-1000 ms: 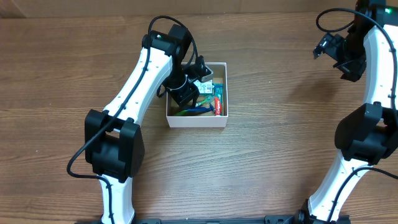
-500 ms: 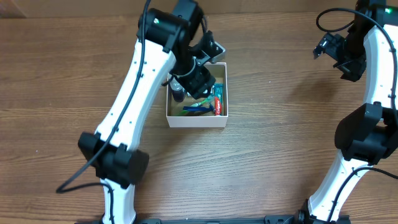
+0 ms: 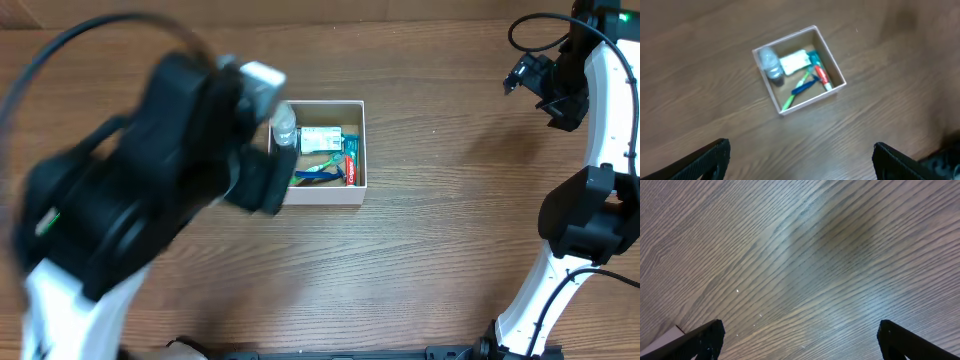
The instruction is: Pack container
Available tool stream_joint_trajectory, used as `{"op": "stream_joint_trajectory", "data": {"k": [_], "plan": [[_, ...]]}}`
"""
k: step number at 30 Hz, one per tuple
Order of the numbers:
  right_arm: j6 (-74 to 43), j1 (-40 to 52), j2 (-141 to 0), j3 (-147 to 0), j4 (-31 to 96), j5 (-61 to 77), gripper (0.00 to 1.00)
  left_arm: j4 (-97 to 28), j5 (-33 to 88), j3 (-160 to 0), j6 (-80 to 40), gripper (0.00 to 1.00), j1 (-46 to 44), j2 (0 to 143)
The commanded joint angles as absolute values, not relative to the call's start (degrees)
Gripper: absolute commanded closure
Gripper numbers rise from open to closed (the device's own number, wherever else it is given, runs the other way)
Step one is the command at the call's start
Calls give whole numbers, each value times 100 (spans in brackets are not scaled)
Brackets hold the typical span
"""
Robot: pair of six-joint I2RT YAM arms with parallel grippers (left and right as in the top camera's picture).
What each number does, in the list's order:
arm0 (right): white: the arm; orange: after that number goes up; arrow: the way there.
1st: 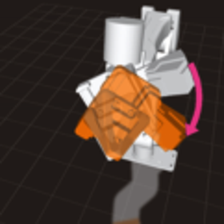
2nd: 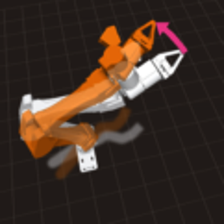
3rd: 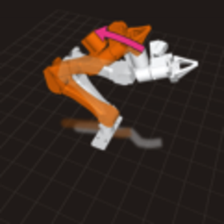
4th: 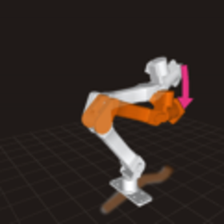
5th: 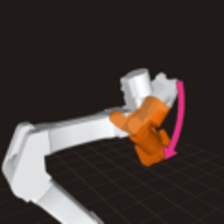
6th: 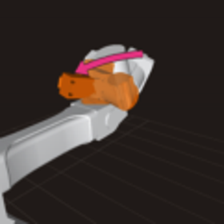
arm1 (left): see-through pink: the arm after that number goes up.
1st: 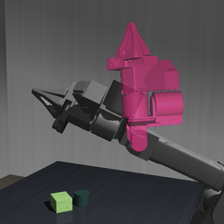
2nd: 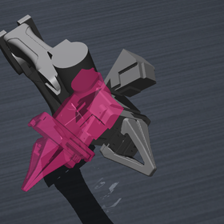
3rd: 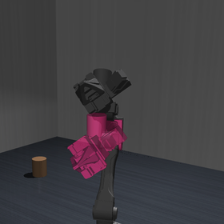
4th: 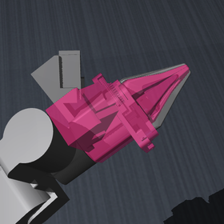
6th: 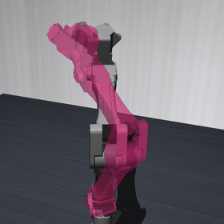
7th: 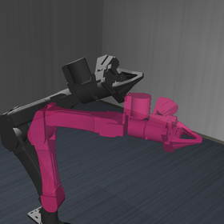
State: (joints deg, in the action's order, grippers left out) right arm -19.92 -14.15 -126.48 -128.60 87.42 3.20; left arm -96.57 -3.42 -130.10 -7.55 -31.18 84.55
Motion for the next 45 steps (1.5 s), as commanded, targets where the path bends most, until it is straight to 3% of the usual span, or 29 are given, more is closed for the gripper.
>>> {"op": "stream_joint_trajectory", "data": {"k": [1, 9, 16, 20, 27, 38, 45], "plan": [[-2040, -1400, -12418, -12982, 8722, 351, 0, -9664, -1258, -12036, -1831, 7, -3321, 7693], [-2040, -1400, -12418, -12982, 8722, 351, 0, -7878, -2351, -8261, -3277, 5, -4066, 5052], [-2040, -1400, -12418, -12982, 8722, 351, 0, -5085, -2611, -4967, -3041, 5, -4182, 2954], [-2043, -1400, -12418, -12982, 8722, 351, 0, -4051, -2751, -3913, -2871, 0, -4176, 2628], [-2040, -1400, -12418, -12982, 8722, 351, 0, -3286, -2963, -2687, -2875, 0, -4165, 2934], [-2043, -1400, -12418, -12982, 8722, 351, 0, -1321, -196, -2217, -2877, 0, -4165, 3559], [-2043, -1400, -12418, -12982, 8722, 351, 0, -1391, -102, -2215, -2871, 0, -4169, 3656]]}}
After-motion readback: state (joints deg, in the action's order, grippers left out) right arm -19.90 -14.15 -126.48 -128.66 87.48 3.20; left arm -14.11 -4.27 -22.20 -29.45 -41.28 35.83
